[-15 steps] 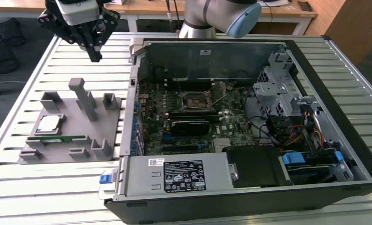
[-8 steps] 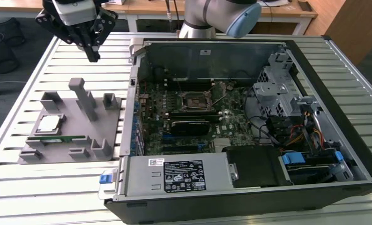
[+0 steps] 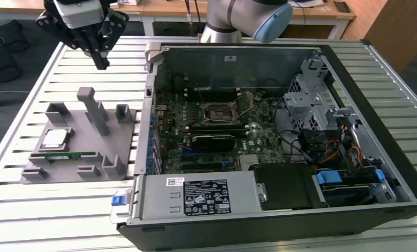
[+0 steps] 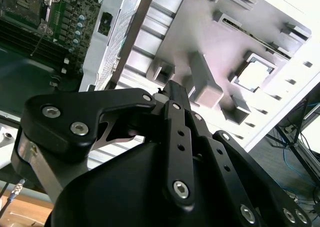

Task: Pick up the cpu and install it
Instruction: 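Reach for the cpu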

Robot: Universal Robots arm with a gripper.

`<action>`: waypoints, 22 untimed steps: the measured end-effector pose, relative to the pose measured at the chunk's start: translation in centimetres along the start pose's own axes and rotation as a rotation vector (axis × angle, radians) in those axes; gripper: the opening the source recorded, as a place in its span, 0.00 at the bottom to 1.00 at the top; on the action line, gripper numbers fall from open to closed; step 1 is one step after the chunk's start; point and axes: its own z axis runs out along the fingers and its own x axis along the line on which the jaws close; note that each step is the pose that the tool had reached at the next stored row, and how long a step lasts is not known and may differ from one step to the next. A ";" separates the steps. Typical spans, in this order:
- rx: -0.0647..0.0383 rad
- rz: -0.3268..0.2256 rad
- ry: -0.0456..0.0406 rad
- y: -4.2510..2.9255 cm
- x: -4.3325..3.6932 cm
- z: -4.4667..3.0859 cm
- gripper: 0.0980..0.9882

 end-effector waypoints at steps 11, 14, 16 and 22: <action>0.000 0.000 0.0000 -0.05 0.67 -0.01 0.01; 0.000 0.000 0.0000 -0.07 0.85 -0.01 0.01; 0.000 0.000 0.0000 -0.08 0.98 -0.01 0.01; 0.000 0.000 0.0000 -0.10 1.35 -0.02 0.01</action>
